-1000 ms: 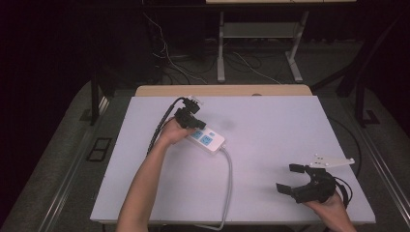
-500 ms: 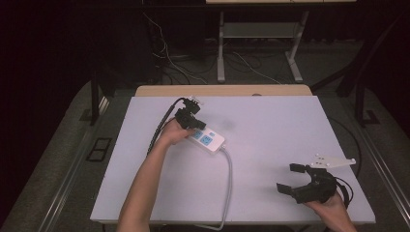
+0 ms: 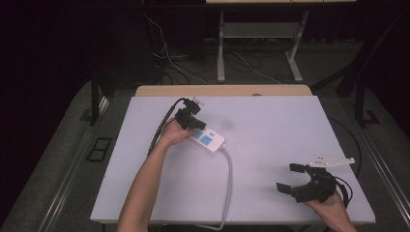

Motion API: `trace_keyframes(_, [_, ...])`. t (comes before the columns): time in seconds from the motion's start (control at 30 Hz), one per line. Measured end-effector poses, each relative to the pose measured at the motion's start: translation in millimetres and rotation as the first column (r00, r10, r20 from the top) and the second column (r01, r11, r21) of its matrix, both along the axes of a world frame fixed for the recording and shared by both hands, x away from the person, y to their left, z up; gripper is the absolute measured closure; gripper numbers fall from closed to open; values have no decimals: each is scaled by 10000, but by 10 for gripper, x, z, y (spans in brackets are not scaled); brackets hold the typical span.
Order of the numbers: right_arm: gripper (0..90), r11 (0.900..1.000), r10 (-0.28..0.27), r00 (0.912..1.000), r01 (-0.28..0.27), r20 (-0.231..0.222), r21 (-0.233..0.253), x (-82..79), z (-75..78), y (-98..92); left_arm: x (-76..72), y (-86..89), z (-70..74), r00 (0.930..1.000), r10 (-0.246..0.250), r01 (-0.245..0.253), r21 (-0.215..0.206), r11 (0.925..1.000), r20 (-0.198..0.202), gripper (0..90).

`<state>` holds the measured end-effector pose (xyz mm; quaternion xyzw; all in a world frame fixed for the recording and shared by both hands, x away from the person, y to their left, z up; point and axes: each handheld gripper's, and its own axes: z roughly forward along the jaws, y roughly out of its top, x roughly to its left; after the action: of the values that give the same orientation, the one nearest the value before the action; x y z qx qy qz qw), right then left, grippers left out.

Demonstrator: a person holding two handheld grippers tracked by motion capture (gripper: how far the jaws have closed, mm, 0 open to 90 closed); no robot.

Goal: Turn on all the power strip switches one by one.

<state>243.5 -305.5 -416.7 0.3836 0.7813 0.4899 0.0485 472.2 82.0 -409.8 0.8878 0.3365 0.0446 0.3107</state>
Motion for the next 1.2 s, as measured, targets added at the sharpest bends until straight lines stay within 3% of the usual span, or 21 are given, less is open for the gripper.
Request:
trace_keyframes(0.3, [6,10000,-22,10000,22,-28,0,7,-9,-8,34,47,9,10000,50,-52,-178,9998,-80,894])
trace_keyframes(0.4, [6,10000,-45,10000,45,-50,17,12,-12,-13,40,58,22,9999,119,-121,-440,9990,-44,893])
trace_keyframes(0.8, [6,10000,-49,10000,48,-81,-34,17,-21,-12,77,152,164,9995,234,-224,-484,9986,211,892])
trace_keyframes(0.97, [6,10000,-43,9999,43,-110,-48,20,-23,-13,98,209,237,9994,195,-189,-218,9996,284,892])
trace_keyframes(1.2, [6,10000,-66,9999,65,-77,-56,16,-22,-12,125,285,300,9981,490,-482,-237,9986,385,892])
